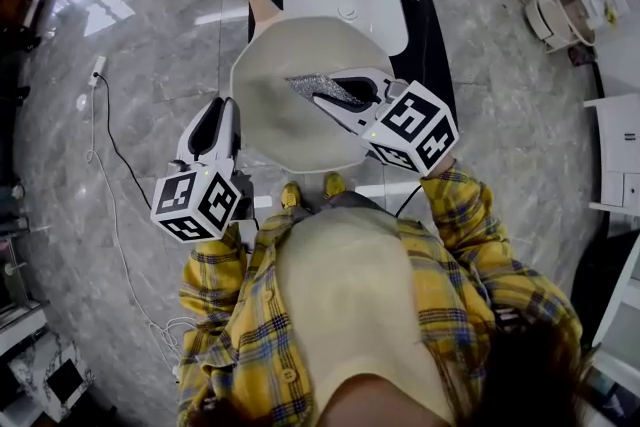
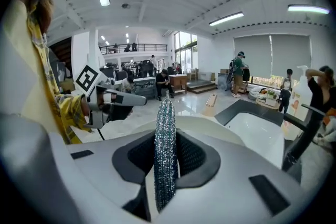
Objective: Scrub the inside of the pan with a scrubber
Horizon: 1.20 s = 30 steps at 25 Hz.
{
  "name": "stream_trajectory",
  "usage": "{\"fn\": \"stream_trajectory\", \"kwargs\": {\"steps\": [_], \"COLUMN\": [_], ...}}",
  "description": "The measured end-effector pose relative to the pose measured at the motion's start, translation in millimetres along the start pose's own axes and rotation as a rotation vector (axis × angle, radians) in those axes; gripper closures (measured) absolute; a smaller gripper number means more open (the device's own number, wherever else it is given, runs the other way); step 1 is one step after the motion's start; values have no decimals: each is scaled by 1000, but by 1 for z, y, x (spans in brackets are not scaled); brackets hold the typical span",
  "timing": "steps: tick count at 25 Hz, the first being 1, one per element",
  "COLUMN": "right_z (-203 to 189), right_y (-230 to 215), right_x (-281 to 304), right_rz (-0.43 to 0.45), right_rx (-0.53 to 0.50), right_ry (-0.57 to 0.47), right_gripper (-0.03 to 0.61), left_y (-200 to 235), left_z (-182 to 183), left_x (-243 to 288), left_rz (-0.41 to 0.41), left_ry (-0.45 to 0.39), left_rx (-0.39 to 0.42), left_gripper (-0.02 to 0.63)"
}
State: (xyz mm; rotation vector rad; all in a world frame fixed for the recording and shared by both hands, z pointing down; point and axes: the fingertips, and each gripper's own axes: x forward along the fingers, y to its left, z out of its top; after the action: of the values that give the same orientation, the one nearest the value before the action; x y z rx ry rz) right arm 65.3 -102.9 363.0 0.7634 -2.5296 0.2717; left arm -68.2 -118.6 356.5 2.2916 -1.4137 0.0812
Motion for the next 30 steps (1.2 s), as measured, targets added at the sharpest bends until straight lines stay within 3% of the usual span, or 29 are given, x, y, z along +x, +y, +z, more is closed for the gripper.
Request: {"fn": "stream_trajectory", "kwargs": {"steps": [8, 13, 30], "right_z": [20, 14, 6], "right_y": [-20, -27, -36], "right_x": [-24, -29, -30], "right_rz": [-82, -98, -126], "right_rx": [218, 306, 372], "right_ry": [-198, -227, -237], "right_gripper": [494, 494, 495], "left_y": [-12, -14, -13], "left_z": [5, 9, 5], "left_x": [0, -3, -1], "left_rz": [-31, -30, -21], "left_ry": [-10, -20, -10], "left_rx": [-6, -4, -23], "left_gripper": [545, 545, 546]}}
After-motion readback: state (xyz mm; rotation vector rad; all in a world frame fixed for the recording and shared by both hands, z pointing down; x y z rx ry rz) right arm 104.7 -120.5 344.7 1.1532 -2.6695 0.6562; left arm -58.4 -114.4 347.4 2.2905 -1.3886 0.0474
